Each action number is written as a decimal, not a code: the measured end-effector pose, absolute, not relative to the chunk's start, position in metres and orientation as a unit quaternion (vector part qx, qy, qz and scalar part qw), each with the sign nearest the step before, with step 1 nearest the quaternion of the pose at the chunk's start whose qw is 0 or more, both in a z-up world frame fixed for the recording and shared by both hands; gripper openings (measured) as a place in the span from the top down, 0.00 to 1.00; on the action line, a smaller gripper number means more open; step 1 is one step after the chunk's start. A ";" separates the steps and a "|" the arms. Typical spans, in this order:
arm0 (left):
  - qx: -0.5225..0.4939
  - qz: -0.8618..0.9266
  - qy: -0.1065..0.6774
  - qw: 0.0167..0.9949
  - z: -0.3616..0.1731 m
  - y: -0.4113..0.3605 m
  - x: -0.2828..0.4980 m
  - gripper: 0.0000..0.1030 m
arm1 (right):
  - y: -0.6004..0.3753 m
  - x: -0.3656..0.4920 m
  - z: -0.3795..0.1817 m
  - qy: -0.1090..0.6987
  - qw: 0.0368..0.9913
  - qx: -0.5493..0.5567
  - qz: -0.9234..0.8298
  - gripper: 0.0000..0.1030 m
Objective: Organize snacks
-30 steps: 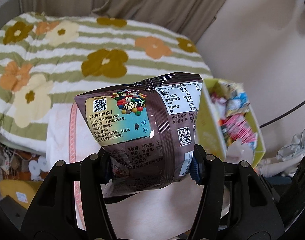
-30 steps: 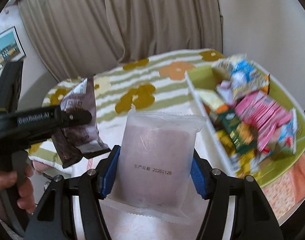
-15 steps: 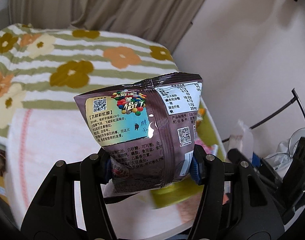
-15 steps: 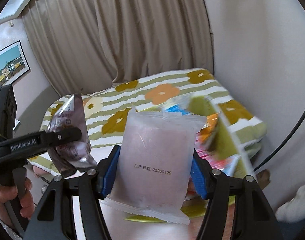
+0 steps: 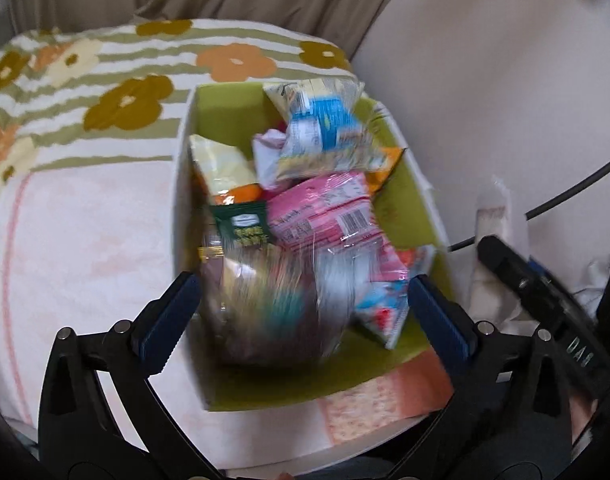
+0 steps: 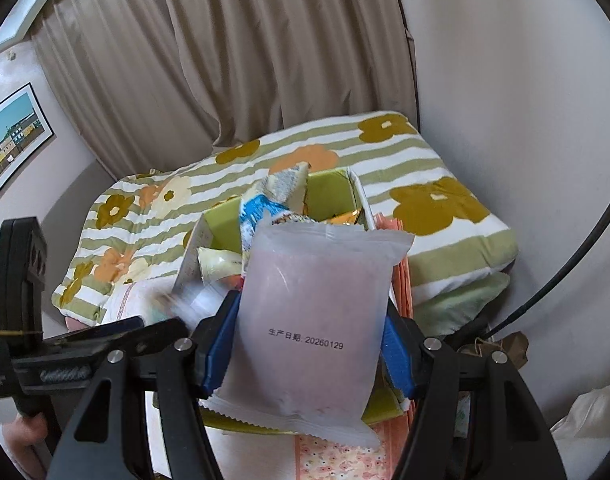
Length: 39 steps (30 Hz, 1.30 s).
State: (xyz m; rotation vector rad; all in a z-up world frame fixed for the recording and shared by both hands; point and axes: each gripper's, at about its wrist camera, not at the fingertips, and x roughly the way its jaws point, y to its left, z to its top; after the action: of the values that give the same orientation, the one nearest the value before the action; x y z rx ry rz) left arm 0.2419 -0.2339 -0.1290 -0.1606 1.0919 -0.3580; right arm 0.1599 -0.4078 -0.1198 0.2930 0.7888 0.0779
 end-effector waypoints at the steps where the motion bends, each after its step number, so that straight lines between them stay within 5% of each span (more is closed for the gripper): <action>1: -0.070 -0.169 0.521 0.834 -0.133 -0.228 0.245 0.00 | -0.410 0.161 -0.122 0.385 0.911 0.143 0.038 0.42; 15: -0.055 -0.118 0.469 0.873 -0.113 -0.176 0.230 0.00 | -0.383 0.173 -0.129 0.409 0.902 0.117 0.077 0.41; 17: -0.045 -0.108 0.464 0.878 -0.110 -0.173 0.228 0.00 | -0.382 0.175 -0.127 0.397 0.906 0.126 0.083 0.35; 19: -0.037 -0.099 0.461 0.881 -0.110 -0.168 0.225 0.00 | -0.383 0.175 -0.125 0.386 0.913 0.118 0.066 0.09; 21: -0.032 -0.092 0.457 0.884 -0.110 -0.165 0.221 0.00 | -0.384 0.174 -0.125 0.384 0.914 0.114 0.058 0.04; 30: -0.022 -0.067 0.441 0.895 -0.105 -0.156 0.196 0.00 | -0.390 0.160 -0.134 0.390 0.912 0.115 0.052 0.04; 39: -0.005 -0.061 0.346 0.936 -0.035 -0.121 0.137 0.00 | -0.360 0.107 -0.062 0.310 0.946 0.084 0.044 0.04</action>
State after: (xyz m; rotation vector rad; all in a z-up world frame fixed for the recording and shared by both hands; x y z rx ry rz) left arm 0.1374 -0.1207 -0.0354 -0.0110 0.7061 -0.1253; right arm 0.1074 -0.3603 -0.0619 0.1715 0.6313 0.0893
